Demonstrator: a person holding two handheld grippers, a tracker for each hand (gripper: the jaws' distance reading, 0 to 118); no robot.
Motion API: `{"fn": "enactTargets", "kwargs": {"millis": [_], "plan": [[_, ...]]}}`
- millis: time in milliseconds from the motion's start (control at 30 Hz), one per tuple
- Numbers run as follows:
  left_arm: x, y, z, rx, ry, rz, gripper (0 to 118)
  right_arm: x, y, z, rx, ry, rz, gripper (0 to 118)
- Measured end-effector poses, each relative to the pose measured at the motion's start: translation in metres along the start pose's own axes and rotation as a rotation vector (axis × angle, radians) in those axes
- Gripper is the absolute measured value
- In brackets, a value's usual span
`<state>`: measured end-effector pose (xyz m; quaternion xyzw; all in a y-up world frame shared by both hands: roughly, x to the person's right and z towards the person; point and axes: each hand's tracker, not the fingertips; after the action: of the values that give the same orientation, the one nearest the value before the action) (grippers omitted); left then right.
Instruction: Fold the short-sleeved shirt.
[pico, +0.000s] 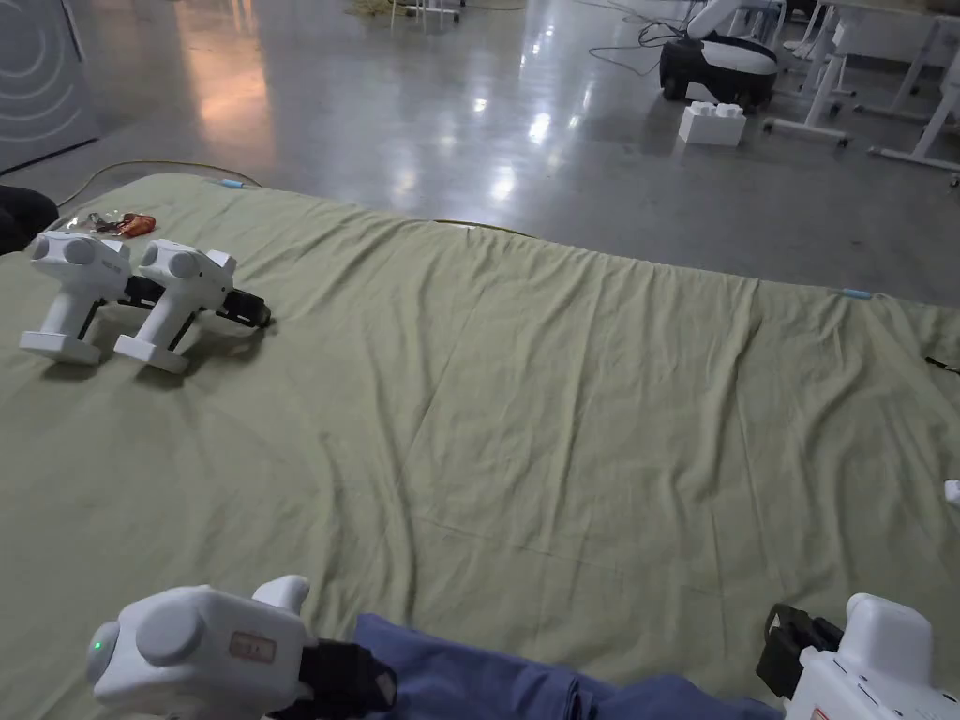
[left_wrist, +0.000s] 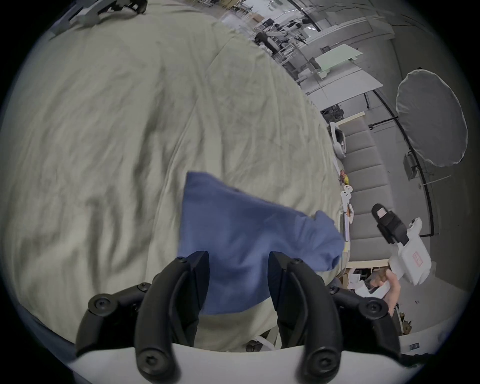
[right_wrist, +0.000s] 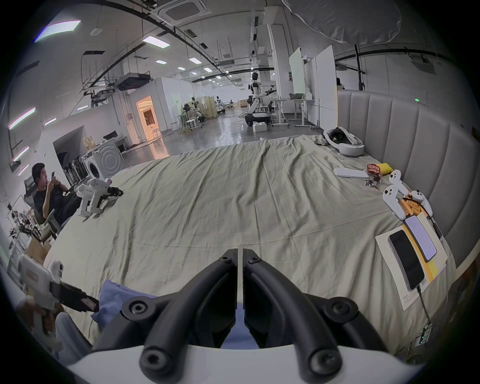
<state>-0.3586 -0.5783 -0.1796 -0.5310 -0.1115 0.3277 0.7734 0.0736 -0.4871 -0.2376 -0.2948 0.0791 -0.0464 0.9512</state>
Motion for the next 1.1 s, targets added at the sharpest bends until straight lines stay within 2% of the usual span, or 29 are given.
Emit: {"fn": "enactTargets", "kwargs": {"millis": [67,167,400,567,667,867,1000,1100], "plan": [[-0.005,-0.005,-0.006,0.002,0.031,-0.009,47,0.0,-0.001,-0.001,-0.004,-0.002,0.0,5],[0.006,-0.016,-0.005,0.019,0.048,-0.018,45,0.001,-0.002,-0.001,-0.009,-0.004,-0.001,5],[0.025,-0.018,-0.006,0.013,0.192,-0.192,45,0.001,-0.004,0.0,-0.012,-0.004,0.0,5],[0.032,-0.017,0.009,0.054,0.262,-0.235,47,0.003,-0.002,0.002,-0.008,-0.007,-0.003,5],[0.02,-0.011,0.015,0.073,0.29,-0.226,67,0.003,-0.001,0.002,-0.006,-0.007,-0.007,5],[-0.012,0.0,0.009,0.057,0.036,-0.035,69,0.003,-0.004,0.0,-0.01,-0.001,-0.013,5],[-0.029,-0.005,-0.003,0.077,-0.037,-0.013,70,0.003,-0.006,0.001,-0.015,-0.003,-0.012,5],[-0.054,0.0,-0.006,0.108,-0.164,0.057,70,0.005,-0.007,0.001,-0.018,-0.004,-0.019,5]]}}
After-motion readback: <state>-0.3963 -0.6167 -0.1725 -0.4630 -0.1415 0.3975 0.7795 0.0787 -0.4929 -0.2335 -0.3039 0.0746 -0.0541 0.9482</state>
